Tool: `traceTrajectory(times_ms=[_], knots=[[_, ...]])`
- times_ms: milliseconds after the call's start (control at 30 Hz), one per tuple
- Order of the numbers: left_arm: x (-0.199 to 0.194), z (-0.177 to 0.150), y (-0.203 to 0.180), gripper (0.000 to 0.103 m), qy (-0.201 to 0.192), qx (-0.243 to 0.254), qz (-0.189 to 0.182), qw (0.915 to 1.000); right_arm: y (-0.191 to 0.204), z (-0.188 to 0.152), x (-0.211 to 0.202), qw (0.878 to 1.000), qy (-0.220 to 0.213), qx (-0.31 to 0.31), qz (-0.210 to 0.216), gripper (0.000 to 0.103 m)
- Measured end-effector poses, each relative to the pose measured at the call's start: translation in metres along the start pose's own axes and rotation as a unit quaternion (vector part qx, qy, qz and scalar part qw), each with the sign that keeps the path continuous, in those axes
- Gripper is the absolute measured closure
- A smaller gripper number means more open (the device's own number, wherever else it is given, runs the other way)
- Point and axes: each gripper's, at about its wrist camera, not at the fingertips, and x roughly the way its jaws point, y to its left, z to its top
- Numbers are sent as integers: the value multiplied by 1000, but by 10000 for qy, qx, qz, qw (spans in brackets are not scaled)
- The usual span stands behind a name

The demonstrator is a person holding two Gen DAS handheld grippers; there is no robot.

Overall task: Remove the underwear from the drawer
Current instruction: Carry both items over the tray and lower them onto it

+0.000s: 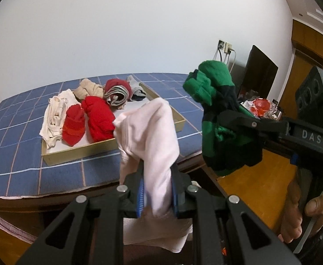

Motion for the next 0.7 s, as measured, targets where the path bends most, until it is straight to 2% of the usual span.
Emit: traceTrajectory(times_ms=[700], knots=[[37, 40, 12, 86, 230, -81, -114, 9996, -13, 36, 25, 9998, 102, 163, -92, 76]])
